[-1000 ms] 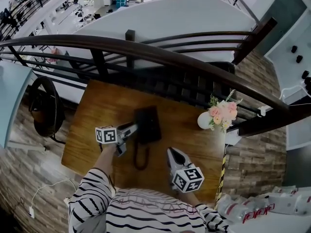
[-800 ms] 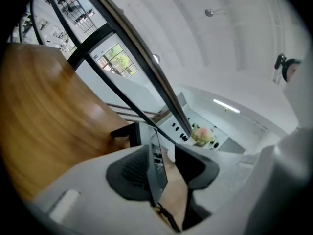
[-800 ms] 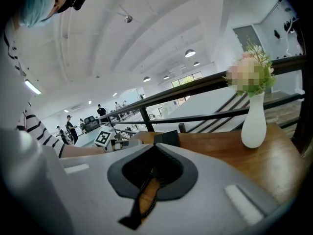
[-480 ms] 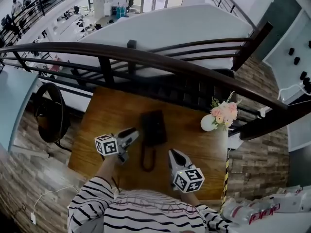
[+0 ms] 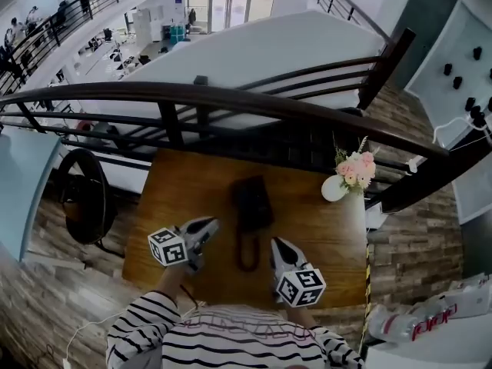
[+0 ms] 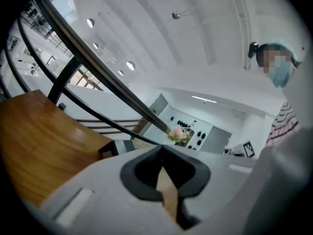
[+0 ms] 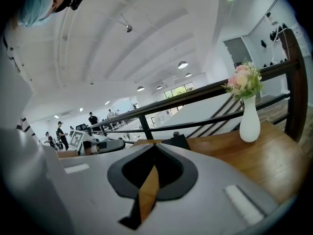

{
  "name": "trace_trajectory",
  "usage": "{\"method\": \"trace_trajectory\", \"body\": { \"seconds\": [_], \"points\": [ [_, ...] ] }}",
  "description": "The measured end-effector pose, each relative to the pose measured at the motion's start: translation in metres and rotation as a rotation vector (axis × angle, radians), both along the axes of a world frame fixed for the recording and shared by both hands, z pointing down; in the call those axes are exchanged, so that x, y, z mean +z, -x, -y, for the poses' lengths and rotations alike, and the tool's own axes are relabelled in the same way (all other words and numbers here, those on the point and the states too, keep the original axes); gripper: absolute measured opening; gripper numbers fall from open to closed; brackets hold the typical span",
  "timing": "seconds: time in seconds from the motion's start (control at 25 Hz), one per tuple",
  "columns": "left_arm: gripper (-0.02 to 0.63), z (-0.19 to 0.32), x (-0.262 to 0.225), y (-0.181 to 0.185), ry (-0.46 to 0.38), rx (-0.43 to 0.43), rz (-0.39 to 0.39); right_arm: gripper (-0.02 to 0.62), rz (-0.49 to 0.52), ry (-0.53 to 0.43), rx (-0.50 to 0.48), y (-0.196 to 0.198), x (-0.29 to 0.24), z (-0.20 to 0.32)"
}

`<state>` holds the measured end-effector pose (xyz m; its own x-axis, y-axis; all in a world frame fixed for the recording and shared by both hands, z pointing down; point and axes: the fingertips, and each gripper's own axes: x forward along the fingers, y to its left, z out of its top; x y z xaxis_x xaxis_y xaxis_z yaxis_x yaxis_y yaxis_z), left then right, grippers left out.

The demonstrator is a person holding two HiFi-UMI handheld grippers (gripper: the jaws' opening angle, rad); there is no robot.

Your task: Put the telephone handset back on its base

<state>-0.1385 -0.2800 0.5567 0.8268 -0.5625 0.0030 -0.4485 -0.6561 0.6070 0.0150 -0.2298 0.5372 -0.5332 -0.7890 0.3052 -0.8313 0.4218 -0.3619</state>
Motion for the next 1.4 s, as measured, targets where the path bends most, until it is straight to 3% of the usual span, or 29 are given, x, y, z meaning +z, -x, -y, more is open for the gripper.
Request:
{"method": "trace_trajectory", "body": {
  "seconds": [0.24, 0.52, 1.4],
  "points": [
    [0.003, -0.027, -0.012, 0.003, -0.037, 0.017, 0.023, 0.000, 0.005, 0.004, 0.017, 0.003, 0.004, -0.016],
    [0.002, -0.063, -0.025, -0.019, -0.080, 0.003, 0.080, 0.000, -0.008, -0.012, -0.028, -0.012, -0.002, -0.033],
    [0.002, -0.180, -0.051, -0.105, -0.157, -0.161, 0.129, 0.000, -0.050, -0.068, -0.189, -0.086, -0.012, -0.118]
  ]
}}
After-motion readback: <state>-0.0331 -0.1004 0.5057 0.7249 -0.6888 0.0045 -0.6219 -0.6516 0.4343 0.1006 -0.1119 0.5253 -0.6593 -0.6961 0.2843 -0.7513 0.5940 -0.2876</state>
